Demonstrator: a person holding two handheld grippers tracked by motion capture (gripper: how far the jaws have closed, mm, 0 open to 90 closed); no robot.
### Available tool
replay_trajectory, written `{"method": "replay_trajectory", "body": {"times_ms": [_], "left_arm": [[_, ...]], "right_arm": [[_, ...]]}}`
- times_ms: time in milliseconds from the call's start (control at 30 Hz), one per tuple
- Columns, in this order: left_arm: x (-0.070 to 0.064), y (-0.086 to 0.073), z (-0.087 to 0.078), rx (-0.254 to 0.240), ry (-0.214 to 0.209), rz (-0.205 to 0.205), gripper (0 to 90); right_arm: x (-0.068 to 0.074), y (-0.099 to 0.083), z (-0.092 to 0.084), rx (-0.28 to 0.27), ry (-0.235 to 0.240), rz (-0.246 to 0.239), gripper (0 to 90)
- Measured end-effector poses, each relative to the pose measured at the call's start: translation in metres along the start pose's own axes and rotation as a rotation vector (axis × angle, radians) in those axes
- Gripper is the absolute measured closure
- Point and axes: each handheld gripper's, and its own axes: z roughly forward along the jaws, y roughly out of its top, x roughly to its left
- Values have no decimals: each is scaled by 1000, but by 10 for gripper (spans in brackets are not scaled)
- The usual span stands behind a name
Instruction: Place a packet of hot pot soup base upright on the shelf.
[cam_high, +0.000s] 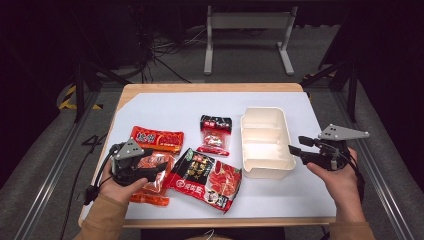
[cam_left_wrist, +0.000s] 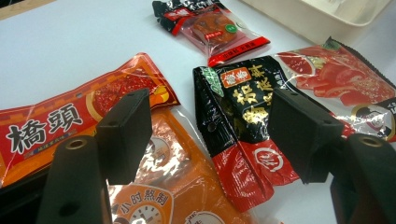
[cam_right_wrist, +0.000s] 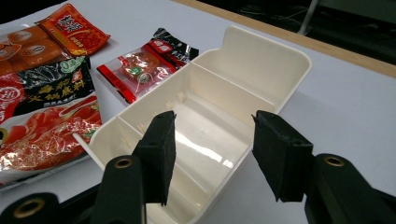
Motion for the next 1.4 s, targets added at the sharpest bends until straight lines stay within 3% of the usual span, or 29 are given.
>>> {"method": "replay_trajectory", "body": {"times_ms": [167,267,400,500,567,667,767,900,1000,1067,1400], "left_arm": [[-14,3,5,29,47,75,317],[-21,5,9,36,22,90,313],[-23,5,14,36,-11,68,303],[-22,5,17,10,-55,-21,240],[-20,6,19,1,-99,-58,264],[-24,5,25,12,-104,-56,298],[-27,4,30,19,-100,-60,322],[-30,1,41,34,-94,-105,408],[-32,-4,48,71,-53,-103,456],[-32,-6,51,92,-53,-102,524],[-25,-17,63,179,-13,-127,444]], "right_arm": [[1,0,1,21,-6,-14,505],[2,1,0,11,7,-13,503],[4,1,-1,6,6,-23,486],[6,2,0,11,10,-33,469],[7,3,1,24,5,-34,460],[8,3,3,34,3,-32,455],[8,4,5,36,4,-33,447],[11,5,8,39,11,-41,444],[12,6,9,43,18,-45,438],[13,6,8,41,18,-44,436],[14,5,11,45,23,-46,426]]}}
